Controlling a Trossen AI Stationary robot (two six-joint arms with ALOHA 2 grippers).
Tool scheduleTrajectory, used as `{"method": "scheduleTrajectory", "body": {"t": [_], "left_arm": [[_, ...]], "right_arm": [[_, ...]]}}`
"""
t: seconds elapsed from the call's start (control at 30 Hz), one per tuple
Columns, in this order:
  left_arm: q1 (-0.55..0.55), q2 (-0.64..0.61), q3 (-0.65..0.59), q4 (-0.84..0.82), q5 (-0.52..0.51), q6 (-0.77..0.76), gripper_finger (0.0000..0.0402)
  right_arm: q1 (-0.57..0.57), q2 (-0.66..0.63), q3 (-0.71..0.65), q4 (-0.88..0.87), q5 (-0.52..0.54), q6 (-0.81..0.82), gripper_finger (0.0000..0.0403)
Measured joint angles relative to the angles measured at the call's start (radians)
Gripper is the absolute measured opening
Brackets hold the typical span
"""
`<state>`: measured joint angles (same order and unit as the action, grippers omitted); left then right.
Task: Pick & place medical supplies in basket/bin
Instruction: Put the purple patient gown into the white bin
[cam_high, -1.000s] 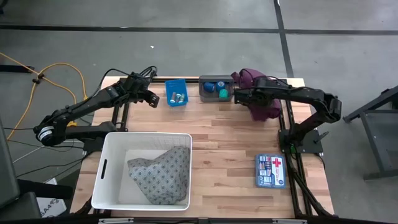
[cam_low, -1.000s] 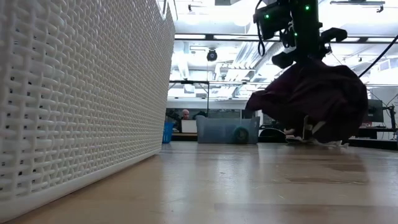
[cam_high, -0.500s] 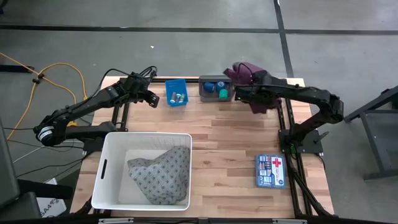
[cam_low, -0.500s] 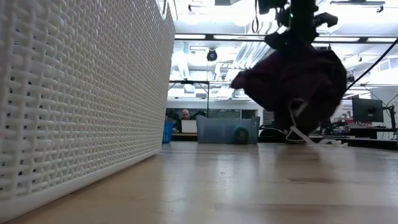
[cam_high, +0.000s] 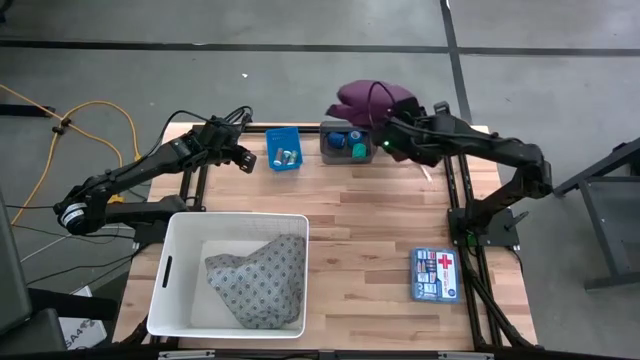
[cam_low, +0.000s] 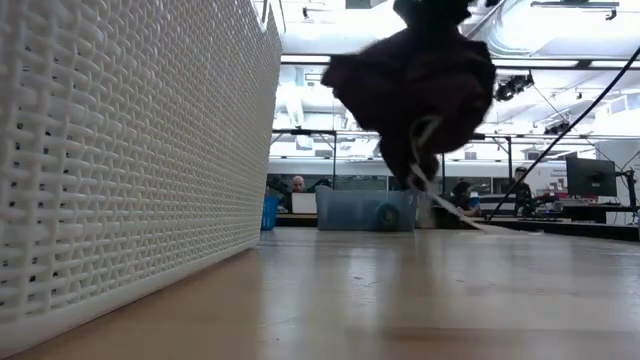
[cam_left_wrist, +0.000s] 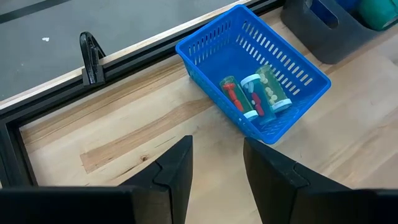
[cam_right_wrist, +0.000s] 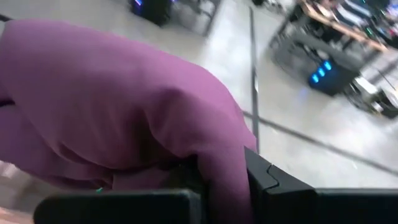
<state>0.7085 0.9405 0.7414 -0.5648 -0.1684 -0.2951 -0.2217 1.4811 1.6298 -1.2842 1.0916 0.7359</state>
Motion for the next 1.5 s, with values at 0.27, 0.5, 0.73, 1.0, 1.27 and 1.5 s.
{"method": "scheduleTrajectory", "body": {"t": [0.27,0.5,0.73,1.0,1.27,1.5], "left_arm": [[0.0,0.0,0.0,0.0,0.0,0.0,0.0136],[0.0,0.0,0.0,0.0,0.0,0.0,0.0136],[0.0,0.0,0.0,0.0,0.0,0.0,0.0136],[0.0,0.0,0.0,0.001,0.0,0.0,0.0136],[0.0,0.0,0.0,0.001,0.0,0.0,0.0136],[0.0,0.0,0.0,0.001,0.0,0.0,0.0136]], "right_arm": [[0.09,0.0,0.097,0.281,0.013,-0.306,0.0039],[0.184,0.0,0.116,0.598,0.015,-0.585,0.0039],[0.273,0.0,0.116,0.81,0.008,-0.76,0.0039],[0.345,0.001,0.116,0.943,-0.131,-0.785,0.0039],[0.389,0.002,0.116,1.121,-0.319,-0.784,0.0039],[0.399,0.002,0.116,1.194,-0.541,-0.701,0.0039]]}}
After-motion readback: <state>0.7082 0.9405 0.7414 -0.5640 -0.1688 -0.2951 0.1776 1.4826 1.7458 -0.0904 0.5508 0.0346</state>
